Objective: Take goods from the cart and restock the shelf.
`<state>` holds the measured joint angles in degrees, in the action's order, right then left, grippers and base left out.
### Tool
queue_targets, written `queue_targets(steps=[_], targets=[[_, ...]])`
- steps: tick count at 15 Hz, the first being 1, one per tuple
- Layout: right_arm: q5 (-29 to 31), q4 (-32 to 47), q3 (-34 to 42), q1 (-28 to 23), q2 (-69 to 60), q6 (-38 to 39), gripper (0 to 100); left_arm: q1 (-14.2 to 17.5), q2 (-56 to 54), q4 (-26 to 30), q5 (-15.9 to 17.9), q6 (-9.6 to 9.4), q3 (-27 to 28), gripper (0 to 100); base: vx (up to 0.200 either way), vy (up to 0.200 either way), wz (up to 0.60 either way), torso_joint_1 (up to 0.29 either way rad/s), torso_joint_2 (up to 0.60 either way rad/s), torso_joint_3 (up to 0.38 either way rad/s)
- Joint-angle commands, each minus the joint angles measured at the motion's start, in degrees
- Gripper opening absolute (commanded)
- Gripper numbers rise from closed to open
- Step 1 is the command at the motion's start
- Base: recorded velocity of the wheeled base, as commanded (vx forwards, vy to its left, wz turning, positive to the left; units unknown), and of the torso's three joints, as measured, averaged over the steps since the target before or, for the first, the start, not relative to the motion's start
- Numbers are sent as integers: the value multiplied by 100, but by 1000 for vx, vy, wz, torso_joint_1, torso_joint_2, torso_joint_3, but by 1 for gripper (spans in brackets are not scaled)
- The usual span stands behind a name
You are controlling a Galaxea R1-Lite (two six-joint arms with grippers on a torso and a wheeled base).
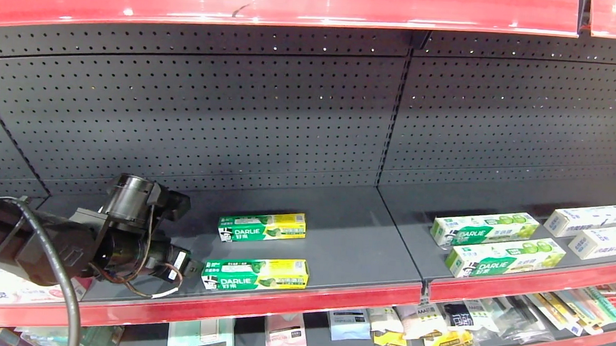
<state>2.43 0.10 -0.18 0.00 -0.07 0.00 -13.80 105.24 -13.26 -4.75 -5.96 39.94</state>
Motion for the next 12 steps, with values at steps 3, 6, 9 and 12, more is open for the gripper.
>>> queue_targets(steps=[3, 6, 9, 12], targets=[[4, -1, 1, 0, 7, 0, 100, -9, -12, 8, -8, -2, -3, 100, 0, 0, 0, 0, 0, 0], [4, -1, 1, 0, 7, 0, 100, -9, -12, 8, -8, -2, 14, 100, 0, 0, 0, 0, 0, 0], [4, -1, 1, 0, 7, 0, 100, -17, -12, 8, 1, -2, 23, 100, 0, 0, 0, 0, 0, 0], [4, -1, 1, 0, 7, 0, 100, -61, -12, 8, -8, -2, 23, 100, 0, 0, 0, 0, 0, 0]])
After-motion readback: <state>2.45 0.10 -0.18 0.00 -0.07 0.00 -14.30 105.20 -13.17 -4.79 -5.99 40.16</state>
